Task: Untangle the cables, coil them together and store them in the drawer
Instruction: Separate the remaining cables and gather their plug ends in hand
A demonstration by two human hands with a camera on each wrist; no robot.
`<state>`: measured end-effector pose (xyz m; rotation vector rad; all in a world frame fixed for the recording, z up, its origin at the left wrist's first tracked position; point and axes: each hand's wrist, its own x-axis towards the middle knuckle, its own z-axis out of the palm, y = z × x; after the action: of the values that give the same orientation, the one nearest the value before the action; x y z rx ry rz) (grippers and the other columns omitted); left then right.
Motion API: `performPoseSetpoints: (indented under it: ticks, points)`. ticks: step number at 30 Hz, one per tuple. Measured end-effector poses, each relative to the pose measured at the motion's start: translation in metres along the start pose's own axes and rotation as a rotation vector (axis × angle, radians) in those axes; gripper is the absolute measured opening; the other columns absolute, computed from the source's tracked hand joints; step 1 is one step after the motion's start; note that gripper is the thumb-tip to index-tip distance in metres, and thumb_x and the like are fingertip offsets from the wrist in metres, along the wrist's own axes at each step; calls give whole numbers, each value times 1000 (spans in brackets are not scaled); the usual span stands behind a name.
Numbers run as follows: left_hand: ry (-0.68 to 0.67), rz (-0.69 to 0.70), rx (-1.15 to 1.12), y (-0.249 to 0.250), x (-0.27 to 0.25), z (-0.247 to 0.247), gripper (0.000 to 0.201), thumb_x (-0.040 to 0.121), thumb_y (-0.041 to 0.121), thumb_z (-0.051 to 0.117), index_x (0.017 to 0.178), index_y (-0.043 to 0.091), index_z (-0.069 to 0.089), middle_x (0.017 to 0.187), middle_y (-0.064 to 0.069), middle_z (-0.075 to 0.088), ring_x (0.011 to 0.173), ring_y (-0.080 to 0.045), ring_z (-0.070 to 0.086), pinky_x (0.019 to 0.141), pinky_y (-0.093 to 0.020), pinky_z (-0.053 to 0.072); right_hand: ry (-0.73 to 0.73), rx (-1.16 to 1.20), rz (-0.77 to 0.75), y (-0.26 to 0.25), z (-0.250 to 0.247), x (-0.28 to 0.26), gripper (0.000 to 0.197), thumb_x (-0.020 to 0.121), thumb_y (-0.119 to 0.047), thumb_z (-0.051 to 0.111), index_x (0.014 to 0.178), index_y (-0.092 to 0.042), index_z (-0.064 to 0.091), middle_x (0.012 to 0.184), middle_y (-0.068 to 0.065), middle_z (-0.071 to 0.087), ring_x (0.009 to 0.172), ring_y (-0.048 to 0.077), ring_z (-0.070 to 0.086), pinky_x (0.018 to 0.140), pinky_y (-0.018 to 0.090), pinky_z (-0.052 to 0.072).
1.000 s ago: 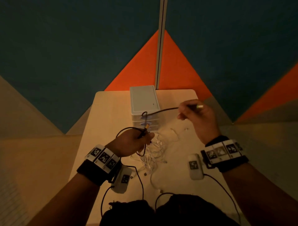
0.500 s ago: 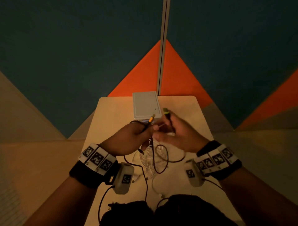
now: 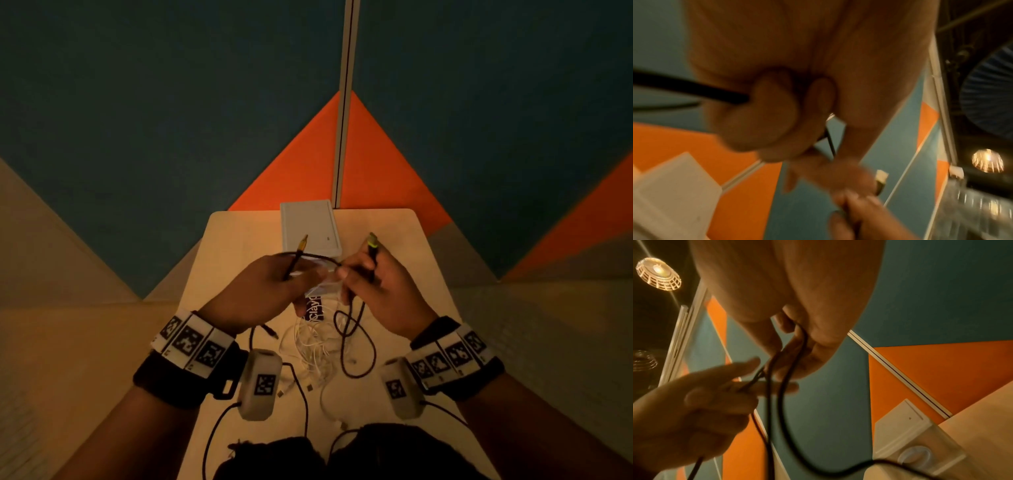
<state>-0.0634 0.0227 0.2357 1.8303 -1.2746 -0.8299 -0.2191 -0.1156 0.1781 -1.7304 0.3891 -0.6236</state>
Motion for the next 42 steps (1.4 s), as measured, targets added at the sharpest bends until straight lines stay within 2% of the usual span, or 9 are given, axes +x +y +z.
performPoseSetpoints:
  ticks: [4,7,12,17,22,26,31,38,42]
  points:
    - [-174,-83,172,-12,2,-1,43,101,50,46,94,24,79,56,0,68,49,-7,58,54,-11,38,230,-140,-103,-3,-10,5,26,103,-3,50,84,2,34,90,19,64,79,0,66,73,20,50]
    - [-251,5,99,-6,-1,2,44,105,40,42,95,19,79,52,-3,60,46,2,53,60,-7,38,229,-221,-125,-2,-23,10,24,101,-12,55,84,-14,38,85,22,60,87,18,69,83,38,55]
    - [7,157,-139,-2,5,6,34,106,38,36,117,27,67,62,-1,51,54,-6,47,57,-14,38,-191,-529,23,7,-30,9,20,97,-24,58,89,-29,40,80,14,58,69,34,58,68,59,48]
    - [79,252,-71,-14,16,27,35,93,49,64,115,21,72,100,-5,74,97,-25,69,86,-47,54,-243,-424,52,-2,-12,7,40,102,-27,55,138,-38,43,121,-5,68,106,13,67,91,42,56]
    - [306,269,-216,-13,24,26,21,95,35,66,104,21,79,101,-11,73,100,-16,70,89,-43,54,-301,-400,13,-2,-3,11,26,100,-20,58,126,-23,54,101,-7,68,91,6,67,76,29,56]
    - [436,243,-206,-7,26,4,23,105,34,47,102,21,65,74,23,63,65,6,56,64,-17,43,-384,-286,105,10,-11,6,10,95,-9,67,102,-13,73,96,-3,75,89,8,71,77,17,51]
    - [543,232,-419,-11,21,-23,27,105,43,39,92,27,56,76,-9,46,49,-14,28,49,-36,19,-428,-298,220,41,-36,-12,18,90,-11,75,107,-17,77,97,-3,78,94,8,74,87,22,55]
    - [518,176,-529,-16,16,-22,29,110,35,31,93,23,51,66,10,47,50,-10,27,44,-23,23,-247,-440,304,78,-73,-49,13,88,-30,78,100,-32,75,92,-7,74,89,9,70,86,35,59]
    - [519,165,-640,-20,16,-23,29,108,38,31,91,24,49,64,10,37,53,-9,25,42,-22,21,-199,-499,305,86,-88,-69,16,85,-37,78,87,-30,64,77,-5,61,71,8,60,70,24,51]
